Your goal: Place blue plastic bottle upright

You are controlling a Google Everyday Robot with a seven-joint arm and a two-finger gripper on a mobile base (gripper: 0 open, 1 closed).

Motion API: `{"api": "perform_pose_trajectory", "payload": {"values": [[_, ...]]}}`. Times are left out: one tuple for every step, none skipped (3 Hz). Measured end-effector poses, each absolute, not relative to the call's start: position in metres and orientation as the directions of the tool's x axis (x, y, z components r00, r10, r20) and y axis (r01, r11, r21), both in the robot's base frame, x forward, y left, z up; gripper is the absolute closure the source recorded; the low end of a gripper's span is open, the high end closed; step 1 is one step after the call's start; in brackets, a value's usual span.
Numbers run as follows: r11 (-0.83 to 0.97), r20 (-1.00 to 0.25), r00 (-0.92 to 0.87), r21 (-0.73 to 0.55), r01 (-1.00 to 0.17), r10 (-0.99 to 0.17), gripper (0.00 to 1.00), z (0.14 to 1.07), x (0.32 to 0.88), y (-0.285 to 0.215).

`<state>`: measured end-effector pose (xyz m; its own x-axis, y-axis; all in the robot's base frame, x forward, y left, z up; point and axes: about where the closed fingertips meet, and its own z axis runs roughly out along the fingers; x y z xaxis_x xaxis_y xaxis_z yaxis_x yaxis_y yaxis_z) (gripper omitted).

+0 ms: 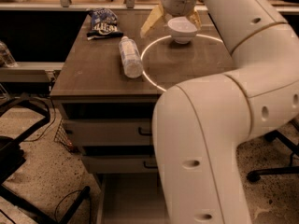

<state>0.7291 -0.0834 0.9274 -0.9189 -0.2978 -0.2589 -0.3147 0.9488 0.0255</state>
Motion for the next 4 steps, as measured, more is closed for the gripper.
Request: {"api": "perform_pose_trajectory", "payload": {"values": [[0.962, -0.264, -0.93, 0.022, -0.271, -0.256, 0.0, 0.925, 0.741, -0.061], [0.962, -0.25, -0.934, 0.029, -0.272, -0.256, 0.0, 0.915, 0.748, -0.038], [0.956, -0.222, -0.937, 0.054, -0.288, -0.269, 0.0, 0.898, 0.751, -0.017], [0.952, -0.177, -0.943, 0.077, -0.297, -0.281, 0.0, 0.871, 0.755, 0.001]]}}
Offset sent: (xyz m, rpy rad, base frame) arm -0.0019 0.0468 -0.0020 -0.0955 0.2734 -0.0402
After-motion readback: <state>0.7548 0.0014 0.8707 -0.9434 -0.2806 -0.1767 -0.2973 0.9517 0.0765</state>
